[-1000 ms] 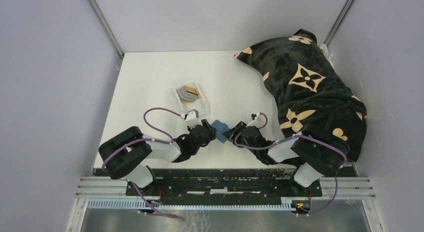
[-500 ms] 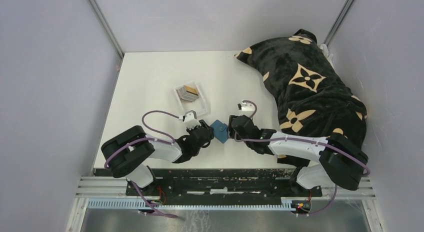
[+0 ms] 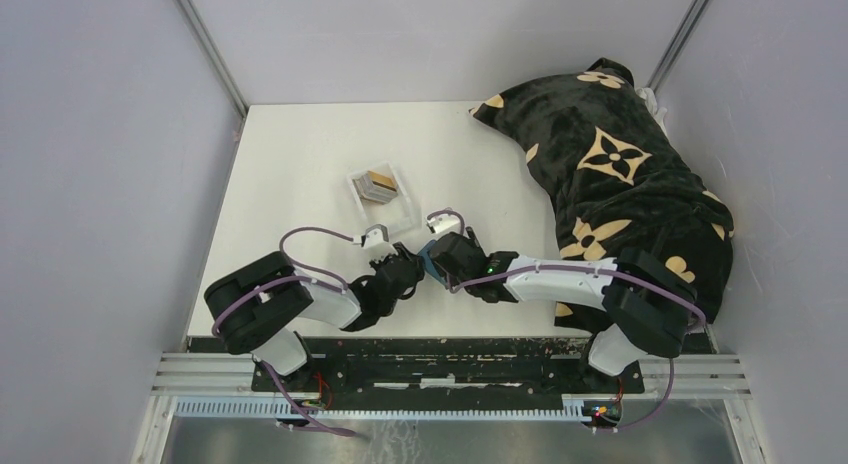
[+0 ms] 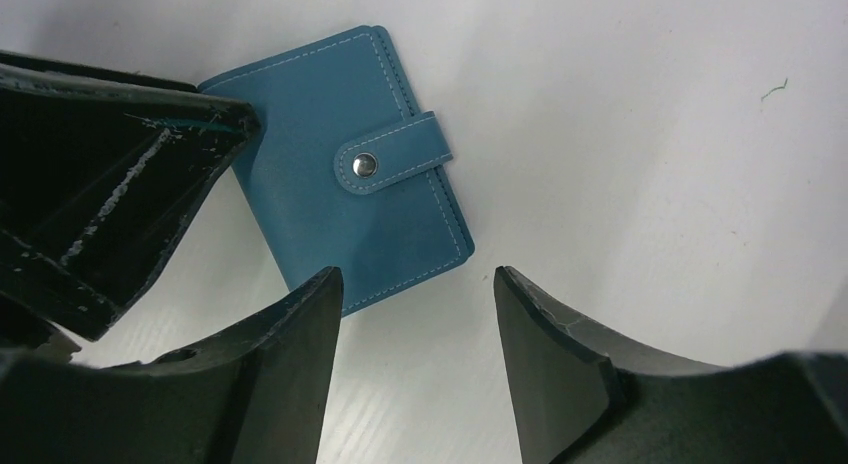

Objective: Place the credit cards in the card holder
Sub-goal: Open the card holder at the center of the board.

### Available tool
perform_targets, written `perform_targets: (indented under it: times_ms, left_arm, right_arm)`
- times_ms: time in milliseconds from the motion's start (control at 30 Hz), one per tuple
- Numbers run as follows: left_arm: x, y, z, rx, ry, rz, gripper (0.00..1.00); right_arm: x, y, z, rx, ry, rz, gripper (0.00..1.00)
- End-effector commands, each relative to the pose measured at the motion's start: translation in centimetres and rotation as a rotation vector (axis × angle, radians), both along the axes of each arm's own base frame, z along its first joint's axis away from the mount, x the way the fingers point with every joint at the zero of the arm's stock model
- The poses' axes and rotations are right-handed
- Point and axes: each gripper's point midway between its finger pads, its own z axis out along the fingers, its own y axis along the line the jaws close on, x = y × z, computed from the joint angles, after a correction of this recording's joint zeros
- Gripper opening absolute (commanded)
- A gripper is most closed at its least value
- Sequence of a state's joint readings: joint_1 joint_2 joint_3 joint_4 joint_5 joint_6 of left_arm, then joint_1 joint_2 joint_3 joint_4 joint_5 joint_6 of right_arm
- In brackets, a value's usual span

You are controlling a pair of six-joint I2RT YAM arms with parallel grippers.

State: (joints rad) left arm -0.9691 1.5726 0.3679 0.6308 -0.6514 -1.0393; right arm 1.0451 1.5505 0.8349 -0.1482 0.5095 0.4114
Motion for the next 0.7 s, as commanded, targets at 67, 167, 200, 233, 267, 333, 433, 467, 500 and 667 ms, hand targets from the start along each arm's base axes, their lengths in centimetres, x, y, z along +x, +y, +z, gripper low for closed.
perform_targets:
  times_ms: [67,167,200,233,267,333,433,467,500,667]
  left_arm:
    - [-0.2,0.8,-0.4,-0.001,-0.007,0.024,0.42]
    - [-0.1,0.8,-0.4,-0.002,-0.011,0.022,0.42]
    - [-0.2,0.8,-0.4,-0.003,-0.012,0.02,0.42]
    - [-0.2,0.7,-0.4,-0.004,-0.013,0.019,0.42]
    - [-0.2,0.7,-0.4,-0.007,-0.013,0.017,0.42]
    - [-0.3,0.7,-0.5,-0.008,-0.013,0.013,0.42]
    - [-0.3,0.7,-0.6,-0.008,-0.012,0.009,0.42]
    - [-0.3,0.6,-0.6,-0.011,-0.012,0.008,0.42]
    - [-0.4,0.6,-0.7,-0.011,-0.011,0.008,0.42]
    - [-0.4,0.7,-0.9,-0.003,-0.011,0.006,0.42]
  right_arm:
    - [0.7,2.0,0.3,-0.069,-0.042,0.082,0.64]
    - [0.9,2.7,0.2,-0.073,-0.052,0.101,0.65]
    - [1.0,2.9,0.2,-0.074,-0.054,0.104,0.65]
    - [1.1,3.0,0.1,-0.077,-0.057,0.108,0.65]
    - [1.2,3.2,0.2,-0.078,-0.061,0.112,0.65]
    - [1.4,3.4,0.2,-0.084,-0.07,0.116,0.65]
    - [1.7,3.5,0.1,-0.097,-0.08,0.122,0.65]
    - [1.7,3.6,0.1,-0.1,-0.082,0.126,0.65]
    - [1.8,3.7,0.2,-0.103,-0.085,0.128,0.65]
    - [2.4,4.2,0.2,-0.115,-0.103,0.134,0.65]
